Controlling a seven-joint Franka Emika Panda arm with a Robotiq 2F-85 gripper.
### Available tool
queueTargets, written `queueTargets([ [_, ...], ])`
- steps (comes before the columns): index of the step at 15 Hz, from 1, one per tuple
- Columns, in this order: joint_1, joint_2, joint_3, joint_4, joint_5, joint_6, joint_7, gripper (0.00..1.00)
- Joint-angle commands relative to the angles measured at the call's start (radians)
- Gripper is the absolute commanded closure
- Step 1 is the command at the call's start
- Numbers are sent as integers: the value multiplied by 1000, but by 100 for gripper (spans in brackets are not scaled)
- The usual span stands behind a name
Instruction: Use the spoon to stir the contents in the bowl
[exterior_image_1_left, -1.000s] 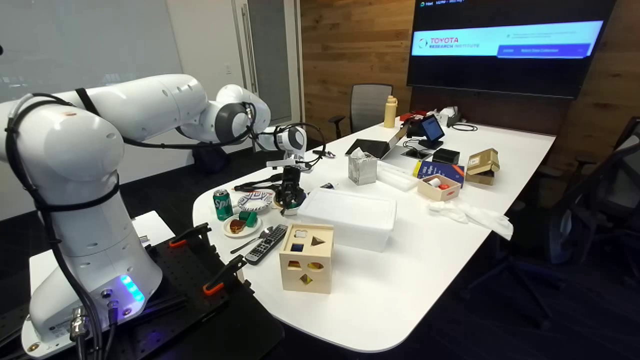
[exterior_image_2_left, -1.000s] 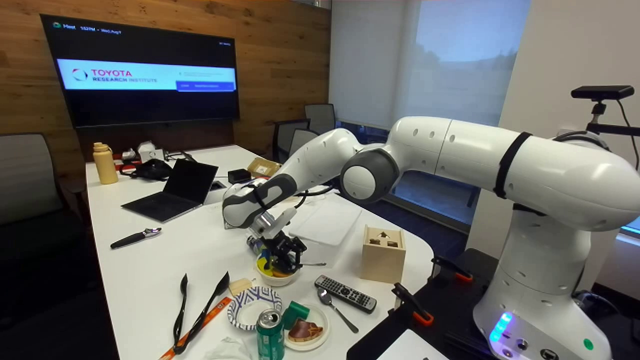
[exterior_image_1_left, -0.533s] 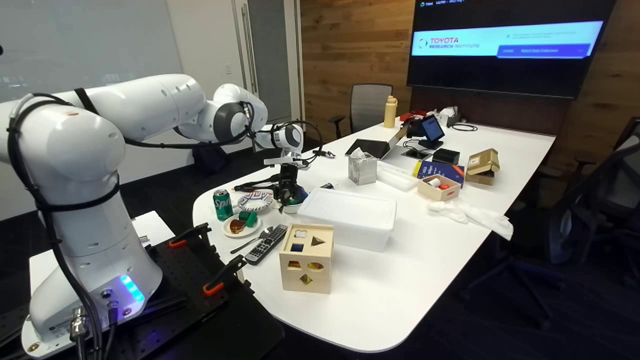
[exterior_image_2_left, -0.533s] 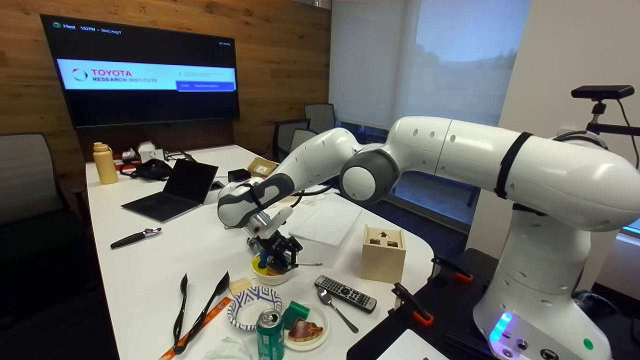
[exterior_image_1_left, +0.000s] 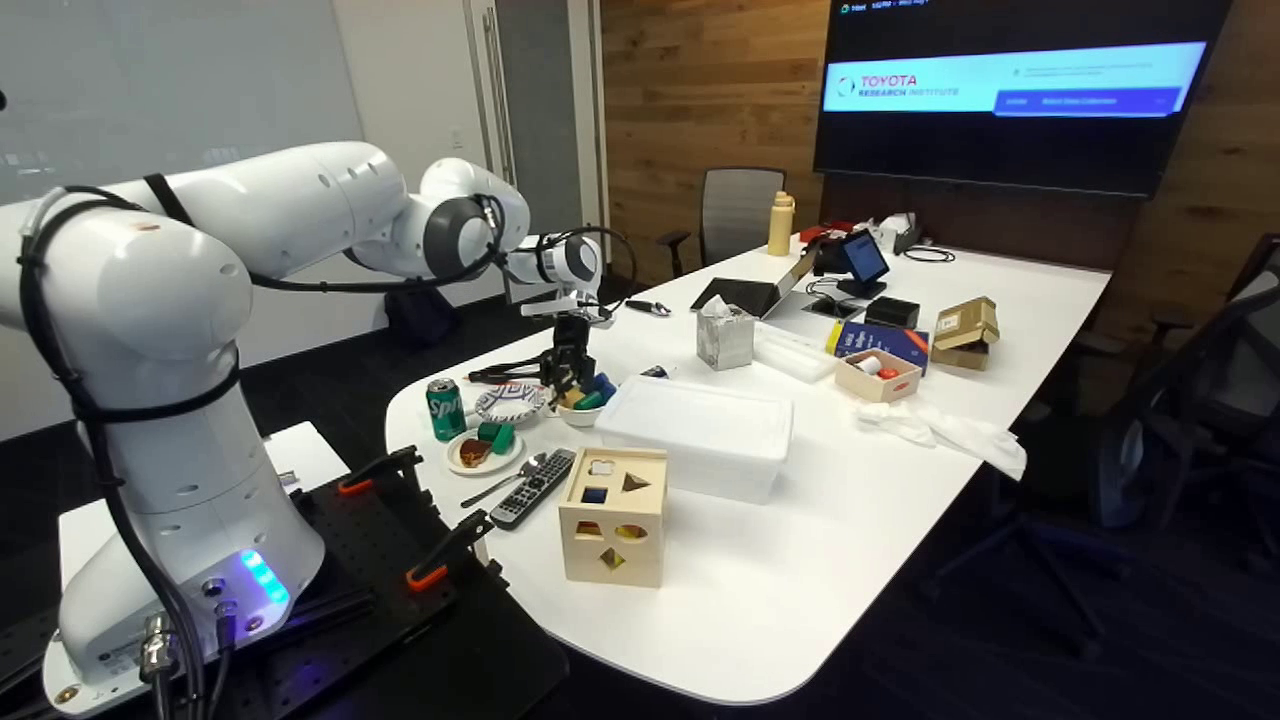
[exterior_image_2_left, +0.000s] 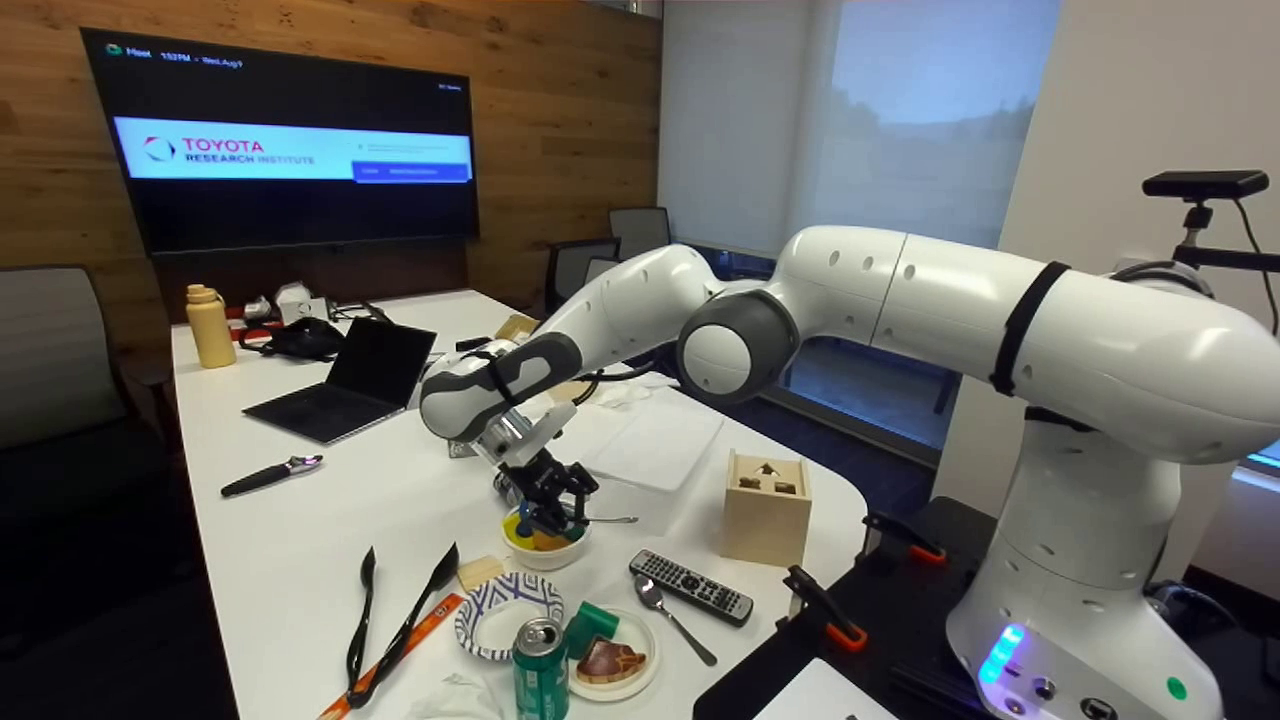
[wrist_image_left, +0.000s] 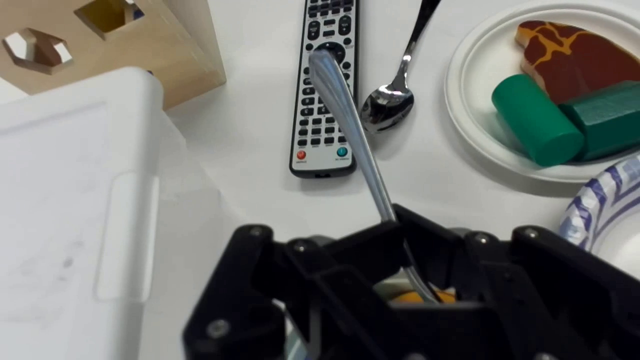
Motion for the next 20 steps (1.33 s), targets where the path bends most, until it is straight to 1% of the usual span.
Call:
queueTargets([
  [1,-1,-68,12,-77,47,0,144,100],
  [4,-12,-99,25,-154,121,51,309,100],
  [5,-18,-116,32,-201,156,85,363,100],
  [7,-26,-149,37,-298,213,175,454,100],
  [10,-32,-190,20,-423,267,350,567,100],
  [12,-39,-223,11,-507,286,458,606,100],
  [16,-49,-314,3,-677,288,641,621,100],
  [20,-49,-430,-1,-852,278,769,608,100],
])
